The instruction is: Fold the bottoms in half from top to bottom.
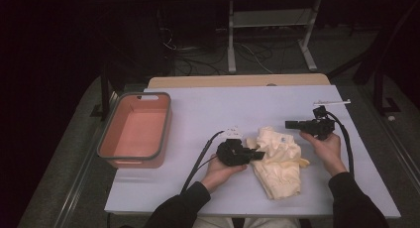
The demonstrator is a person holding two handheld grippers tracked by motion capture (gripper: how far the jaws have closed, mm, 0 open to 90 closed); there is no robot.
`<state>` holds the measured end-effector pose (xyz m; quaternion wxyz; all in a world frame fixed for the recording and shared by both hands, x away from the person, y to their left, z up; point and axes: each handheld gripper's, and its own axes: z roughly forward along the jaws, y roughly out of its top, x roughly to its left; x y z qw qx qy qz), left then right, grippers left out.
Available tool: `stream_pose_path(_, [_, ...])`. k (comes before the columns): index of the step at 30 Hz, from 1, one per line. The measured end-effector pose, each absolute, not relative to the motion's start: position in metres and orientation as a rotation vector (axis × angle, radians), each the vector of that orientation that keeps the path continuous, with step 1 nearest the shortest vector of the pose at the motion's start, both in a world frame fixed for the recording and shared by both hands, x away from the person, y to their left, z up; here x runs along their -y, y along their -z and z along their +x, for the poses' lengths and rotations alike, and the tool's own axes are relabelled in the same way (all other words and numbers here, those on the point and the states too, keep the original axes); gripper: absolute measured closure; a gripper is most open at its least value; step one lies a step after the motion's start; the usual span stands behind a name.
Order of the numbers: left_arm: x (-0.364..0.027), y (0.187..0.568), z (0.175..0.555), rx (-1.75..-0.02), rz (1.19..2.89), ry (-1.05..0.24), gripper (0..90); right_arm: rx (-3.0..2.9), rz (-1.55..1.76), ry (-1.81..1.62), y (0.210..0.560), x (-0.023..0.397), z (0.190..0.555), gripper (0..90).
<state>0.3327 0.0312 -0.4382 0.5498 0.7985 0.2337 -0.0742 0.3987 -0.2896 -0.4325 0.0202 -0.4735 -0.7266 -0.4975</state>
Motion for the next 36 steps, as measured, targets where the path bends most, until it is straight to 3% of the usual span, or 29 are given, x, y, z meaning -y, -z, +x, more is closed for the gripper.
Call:
stream_pose_path(14, [-0.031,0.438,0.332,-0.552,1.892,0.169,83.1,2.246,-1.436,1.345,0.456,0.276,0.406,88.3])
stream_pose_path(28, [-0.033,0.437,0.331,-0.557,1.892,0.175,81.5,2.146,-1.348,1.39,0.45,0.272,0.393,88.7])
stream_pose_path(36, [-0.037,0.432,0.329,-0.581,1.876,0.232,63.9,2.126,-1.312,1.396,0.445,0.273,0.379,88.6])
